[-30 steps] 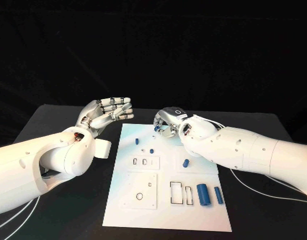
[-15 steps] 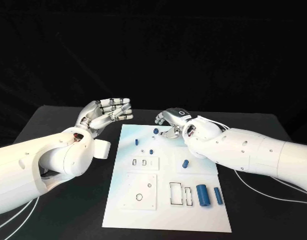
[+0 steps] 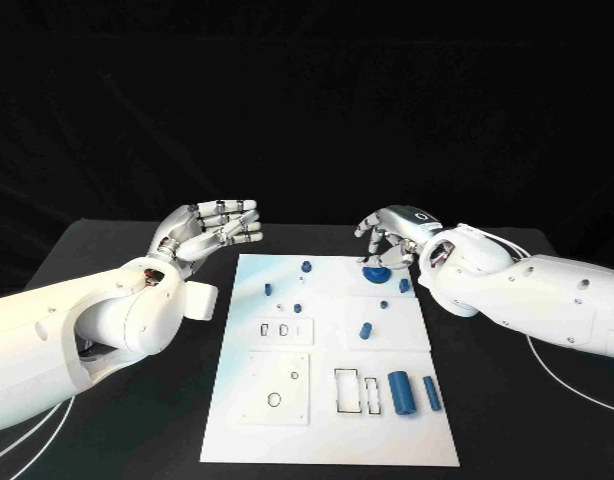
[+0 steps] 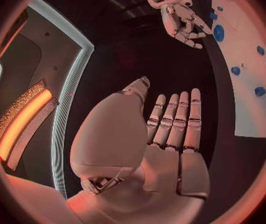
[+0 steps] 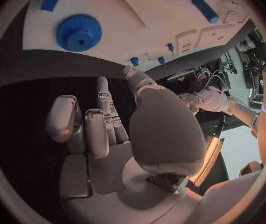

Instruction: Assemble the parts on the task board

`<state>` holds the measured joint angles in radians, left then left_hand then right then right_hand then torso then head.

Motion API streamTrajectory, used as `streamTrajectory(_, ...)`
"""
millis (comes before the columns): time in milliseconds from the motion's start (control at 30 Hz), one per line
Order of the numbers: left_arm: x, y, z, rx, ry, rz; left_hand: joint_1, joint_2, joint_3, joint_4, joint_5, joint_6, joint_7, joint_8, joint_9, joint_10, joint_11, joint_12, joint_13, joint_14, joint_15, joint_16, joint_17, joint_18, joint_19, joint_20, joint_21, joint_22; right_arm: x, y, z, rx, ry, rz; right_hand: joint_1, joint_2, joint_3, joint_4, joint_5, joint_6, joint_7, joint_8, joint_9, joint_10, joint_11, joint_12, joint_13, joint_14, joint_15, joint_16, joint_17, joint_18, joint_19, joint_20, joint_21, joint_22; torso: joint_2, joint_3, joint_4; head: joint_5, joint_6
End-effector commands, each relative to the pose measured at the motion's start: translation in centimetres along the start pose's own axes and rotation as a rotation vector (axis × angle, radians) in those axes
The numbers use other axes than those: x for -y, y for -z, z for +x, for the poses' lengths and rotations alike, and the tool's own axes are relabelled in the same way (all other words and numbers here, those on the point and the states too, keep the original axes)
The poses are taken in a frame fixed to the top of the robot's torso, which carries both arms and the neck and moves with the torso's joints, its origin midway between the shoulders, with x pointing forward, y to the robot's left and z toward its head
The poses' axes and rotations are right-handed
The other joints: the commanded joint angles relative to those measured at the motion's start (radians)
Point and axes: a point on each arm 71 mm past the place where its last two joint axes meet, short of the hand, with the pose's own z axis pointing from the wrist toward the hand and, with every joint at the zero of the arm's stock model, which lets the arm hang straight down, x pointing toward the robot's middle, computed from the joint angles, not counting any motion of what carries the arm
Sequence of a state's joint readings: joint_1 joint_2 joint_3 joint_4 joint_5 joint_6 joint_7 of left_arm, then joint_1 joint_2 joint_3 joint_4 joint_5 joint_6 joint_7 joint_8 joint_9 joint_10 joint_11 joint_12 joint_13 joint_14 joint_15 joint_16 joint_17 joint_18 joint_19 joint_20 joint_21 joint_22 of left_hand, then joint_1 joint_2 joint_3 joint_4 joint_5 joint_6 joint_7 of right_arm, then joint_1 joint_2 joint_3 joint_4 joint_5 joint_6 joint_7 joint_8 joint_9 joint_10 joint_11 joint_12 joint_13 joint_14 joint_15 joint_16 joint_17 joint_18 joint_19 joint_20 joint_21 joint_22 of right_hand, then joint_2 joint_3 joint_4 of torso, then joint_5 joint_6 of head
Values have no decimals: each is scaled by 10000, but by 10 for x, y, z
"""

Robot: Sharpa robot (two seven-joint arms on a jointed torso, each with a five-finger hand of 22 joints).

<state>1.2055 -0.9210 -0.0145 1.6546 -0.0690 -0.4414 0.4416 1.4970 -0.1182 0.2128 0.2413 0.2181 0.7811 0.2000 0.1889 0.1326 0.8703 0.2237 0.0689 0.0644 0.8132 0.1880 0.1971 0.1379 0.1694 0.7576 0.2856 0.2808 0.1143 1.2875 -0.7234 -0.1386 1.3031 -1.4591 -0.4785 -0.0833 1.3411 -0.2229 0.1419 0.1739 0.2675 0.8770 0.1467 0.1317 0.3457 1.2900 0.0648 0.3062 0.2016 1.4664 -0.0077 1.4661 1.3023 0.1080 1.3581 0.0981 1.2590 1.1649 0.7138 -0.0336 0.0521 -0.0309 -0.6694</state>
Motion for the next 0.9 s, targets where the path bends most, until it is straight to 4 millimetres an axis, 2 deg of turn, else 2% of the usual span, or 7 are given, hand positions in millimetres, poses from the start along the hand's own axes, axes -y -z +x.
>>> streamTrajectory(33, 2, 0, 1, -178, 38, 135, 33, -91, 7, 47, -43, -47, 648, -31, -5, -20, 11, -56, -11, -23, 37, -45, 14, 60, 26, 17, 16, -9, 14, 6, 0, -713, -686, 811, 683, 122, -1266, 767, 68, -100, -16, 241, 140, 3, -86, 1137, 1119, 540, -80, 54, 78, -211, 23, -72, 77, 167, -5, 52, -100, -8, 1)
streamTrajectory(67, 2, -1, 1, -175, 37, 142, 33, -91, 7, 47, -43, -47, 648, -31, -5, -20, 11, -56, -11, -23, 37, -45, 14, 60, 26, 17, 16, -9, 17, 8, -1, -809, -783, 908, 1107, 120, -1766, 1226, 68, -313, 39, 354, 207, -293, -53, 2135, 2083, 550, -41, 88, 134, -197, 23, -84, 77, 221, -6, 56, -102, -4, 1)
streamTrajectory(100, 2, -1, 1, -169, 34, 154, 33, -91, 7, 47, -43, -47, 648, -31, -5, -20, 11, -56, -11, -23, 37, -45, 14, 60, 26, 17, 16, -9, 21, 9, -1, -939, -907, 1025, 1195, 155, -1939, 1286, 95, -504, 116, 401, 227, -532, -33, 2696, 2606, 570, -73, 139, 240, -237, 30, 2, 91, 263, -4, 63, -104, 4, -3)
streamTrajectory(200, 2, -1, 0, -156, 28, 173, 36, -92, 7, 46, -43, -28, 644, -28, -2, -20, 10, -55, -11, -24, 37, -47, 14, 59, 25, 17, 14, -11, 30, 12, -1, -1267, -1223, 1301, 1291, 116, -2138, 1211, 86, -751, 136, 734, 324, -855, 109, 5177, 5087, 662, 63, 364, 753, -257, 159, 31, 286, 556, 2, 72, -90, 8, -35)
streamTrajectory(233, 2, -1, 0, -151, 26, 177, 36, -92, 7, 46, -43, -28, 644, -28, -2, -20, 10, -55, -11, -24, 37, -47, 14, 59, 25, 17, 14, -11, 33, 13, 0, -1407, -1343, 1403, 1310, 129, -2157, 1155, 91, -858, 184, 918, 363, -969, 142, 6193, 6140, 687, 75, 436, 910, -288, 204, 95, 355, 670, -4, 47, -83, -3, -43)
streamTrajectory(400, 1, -2, 0, -141, 20, 185, 36, -92, 7, 46, -43, -28, 644, -28, -2, -20, 10, -55, -11, -24, 37, -47, 14, 59, 25, 17, 14, -11, 41, 10, 3, -1893, -1665, 1704, 1295, 239, -2095, 1188, 129, -998, 235, 1457, 424, 99, 211, 9312, 9542, 848, 164, 759, 1752, -397, 496, 163, 806, 1279, 5, 28, -73, -12, -44)
streamTrajectory(900, 1, -3, 0, -139, 18, 183, 36, -92, 7, 46, -43, -28, 644, -28, -2, -20, 10, -55, -11, -24, 37, -47, 14, 59, 25, 17, 14, -11, 44, 0, 19, -2314, -1698, 1900, 1369, 517, -1672, 1151, 575, -912, 235, 1976, 363, 1506, 221, 11435, 12085, 961, 217, 944, 2306, -522, 802, 201, 1296, 1927, 5, 28, -34, -12, -132)
